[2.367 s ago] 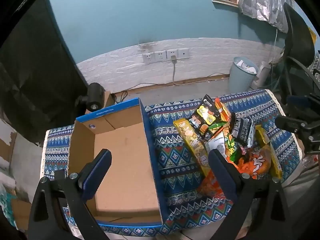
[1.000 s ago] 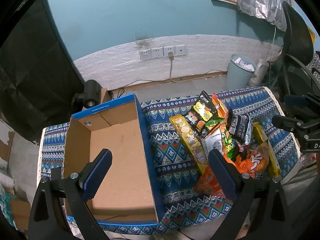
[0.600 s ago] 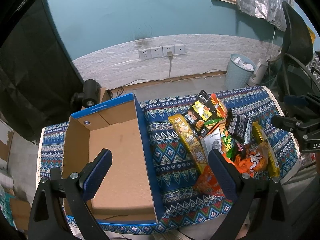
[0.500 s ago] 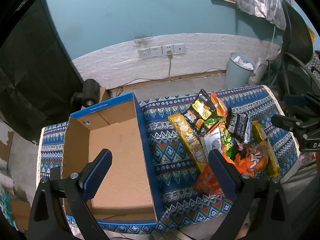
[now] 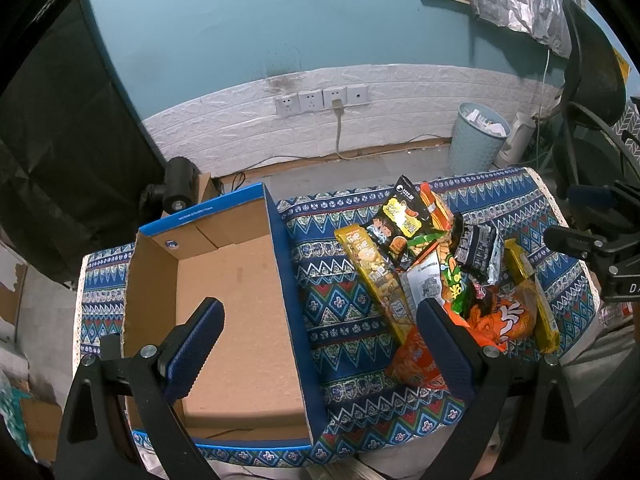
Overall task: Organize snacks
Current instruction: 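Grasp the red chip bag with the left tool while the right tool grasps the yellow bar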
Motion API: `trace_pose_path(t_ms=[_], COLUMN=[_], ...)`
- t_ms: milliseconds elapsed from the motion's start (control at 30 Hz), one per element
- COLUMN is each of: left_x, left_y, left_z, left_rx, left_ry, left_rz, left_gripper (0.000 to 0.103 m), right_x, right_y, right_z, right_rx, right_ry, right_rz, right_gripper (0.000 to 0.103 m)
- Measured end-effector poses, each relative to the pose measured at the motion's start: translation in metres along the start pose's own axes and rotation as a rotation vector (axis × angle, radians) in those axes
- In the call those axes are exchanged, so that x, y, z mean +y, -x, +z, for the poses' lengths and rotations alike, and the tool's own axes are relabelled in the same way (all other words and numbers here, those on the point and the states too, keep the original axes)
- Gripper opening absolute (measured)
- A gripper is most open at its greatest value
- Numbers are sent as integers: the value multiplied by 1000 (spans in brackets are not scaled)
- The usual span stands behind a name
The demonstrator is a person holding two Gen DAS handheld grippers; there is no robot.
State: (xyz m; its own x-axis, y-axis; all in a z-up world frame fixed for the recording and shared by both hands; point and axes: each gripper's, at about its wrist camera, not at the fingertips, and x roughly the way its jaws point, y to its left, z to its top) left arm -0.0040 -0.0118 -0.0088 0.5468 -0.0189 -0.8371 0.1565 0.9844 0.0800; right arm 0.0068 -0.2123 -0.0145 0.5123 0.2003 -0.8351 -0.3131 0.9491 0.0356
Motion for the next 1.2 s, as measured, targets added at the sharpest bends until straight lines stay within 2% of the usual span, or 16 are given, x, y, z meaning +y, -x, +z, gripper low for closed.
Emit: trace_pose_path(t_ms=[767, 967, 1200], left_x=[-4, -10, -26], left_y=[-4, -8, -26], left_z=[-1, -4, -14], left_rx=[22, 33, 85], left_ry=[4, -6, -41], left_rz=[-44, -72, -94], left_gripper=[98, 98, 98], right_x=[-4, -18, -37], right_y=[6, 2, -10], right_z=[0, -5, -21], right_rx=[-3, 12, 58], right_ry=[-1, -21, -45], right_rz=[-22, -60, -89], right_gripper=[88, 88, 88])
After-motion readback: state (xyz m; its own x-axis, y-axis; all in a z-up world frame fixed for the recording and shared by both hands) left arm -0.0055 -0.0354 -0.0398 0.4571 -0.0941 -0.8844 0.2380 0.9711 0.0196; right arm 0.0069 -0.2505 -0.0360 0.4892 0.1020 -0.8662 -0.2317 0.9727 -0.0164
